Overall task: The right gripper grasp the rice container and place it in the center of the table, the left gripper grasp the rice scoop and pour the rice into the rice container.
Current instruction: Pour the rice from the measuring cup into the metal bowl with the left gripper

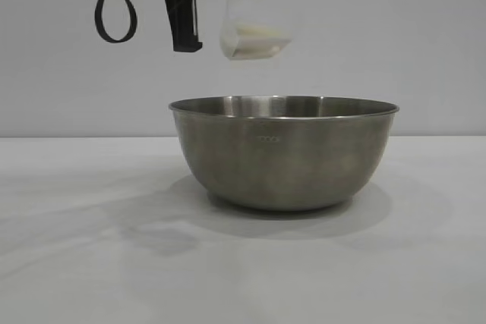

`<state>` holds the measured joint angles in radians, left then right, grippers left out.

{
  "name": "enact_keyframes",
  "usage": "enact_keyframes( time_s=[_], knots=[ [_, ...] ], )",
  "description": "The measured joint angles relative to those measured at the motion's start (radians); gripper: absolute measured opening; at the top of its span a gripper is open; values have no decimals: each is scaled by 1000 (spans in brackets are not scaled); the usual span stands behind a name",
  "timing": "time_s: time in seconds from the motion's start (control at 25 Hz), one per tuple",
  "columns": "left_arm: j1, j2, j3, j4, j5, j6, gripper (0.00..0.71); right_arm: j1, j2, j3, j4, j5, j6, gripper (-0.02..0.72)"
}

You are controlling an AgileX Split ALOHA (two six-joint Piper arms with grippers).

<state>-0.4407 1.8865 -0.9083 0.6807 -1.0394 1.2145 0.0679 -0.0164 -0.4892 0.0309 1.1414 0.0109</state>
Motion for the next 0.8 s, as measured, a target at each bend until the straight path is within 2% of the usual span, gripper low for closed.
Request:
enact_keyframes(
  time_s=[0.36, 0.8],
  knots=[
    [-8, 0, -2, 81, 2, 274, 0, 0, 0, 0, 0, 0, 0, 532],
    [-8, 0, -2, 83, -2, 542, 0, 0, 0, 0, 0, 0, 0, 532]
  ],
)
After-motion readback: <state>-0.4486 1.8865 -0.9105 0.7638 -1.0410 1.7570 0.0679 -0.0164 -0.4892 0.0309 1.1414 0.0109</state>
